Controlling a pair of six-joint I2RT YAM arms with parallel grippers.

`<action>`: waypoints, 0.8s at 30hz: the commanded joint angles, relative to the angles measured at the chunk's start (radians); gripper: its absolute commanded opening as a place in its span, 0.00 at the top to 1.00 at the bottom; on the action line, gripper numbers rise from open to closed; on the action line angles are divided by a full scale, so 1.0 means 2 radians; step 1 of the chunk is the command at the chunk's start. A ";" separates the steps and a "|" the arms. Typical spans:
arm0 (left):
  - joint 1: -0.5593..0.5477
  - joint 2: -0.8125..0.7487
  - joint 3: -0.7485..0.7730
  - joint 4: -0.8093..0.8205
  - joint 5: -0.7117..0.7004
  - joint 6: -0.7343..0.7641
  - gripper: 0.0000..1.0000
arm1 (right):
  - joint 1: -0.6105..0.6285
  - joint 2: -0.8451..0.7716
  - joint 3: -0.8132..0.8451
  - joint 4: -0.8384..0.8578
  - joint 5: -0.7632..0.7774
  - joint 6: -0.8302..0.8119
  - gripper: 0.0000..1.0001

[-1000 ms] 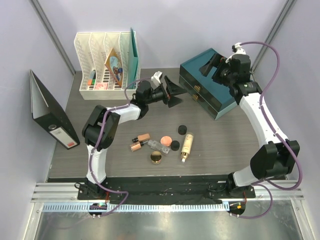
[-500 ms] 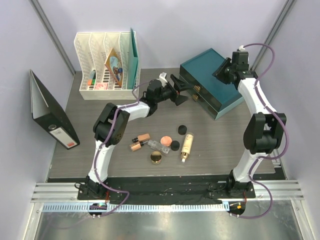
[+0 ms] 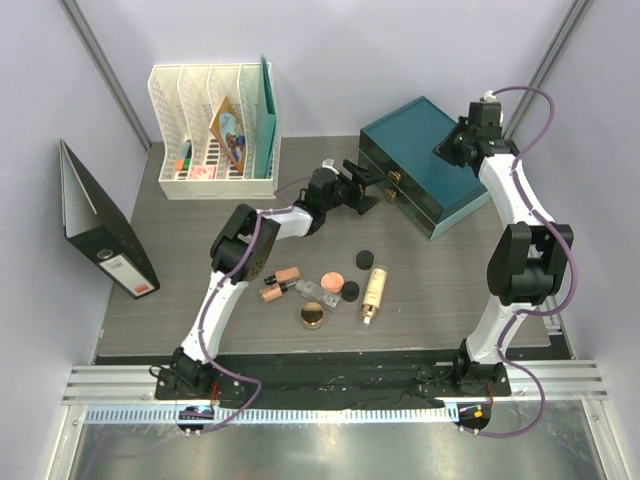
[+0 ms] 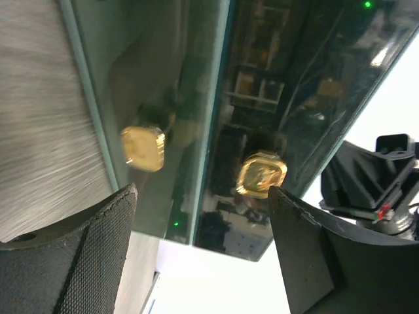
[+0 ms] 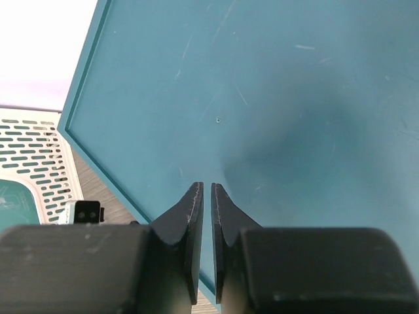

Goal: Organize the makeup

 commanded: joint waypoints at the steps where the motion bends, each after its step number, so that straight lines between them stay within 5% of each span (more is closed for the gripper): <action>1: -0.007 0.009 0.049 0.026 -0.021 -0.010 0.20 | -0.003 -0.010 -0.006 0.011 0.002 -0.002 0.85; 5: -0.010 0.016 0.061 0.047 -0.027 -0.017 0.29 | -0.004 -0.010 -0.018 0.011 -0.002 -0.002 0.99; 13: -0.023 0.031 0.082 0.039 -0.026 -0.018 0.32 | -0.005 -0.005 -0.028 0.014 -0.002 -0.001 0.99; 24: -0.026 0.063 0.126 0.042 -0.021 -0.021 0.64 | -0.007 -0.006 -0.038 0.014 -0.017 -0.001 0.99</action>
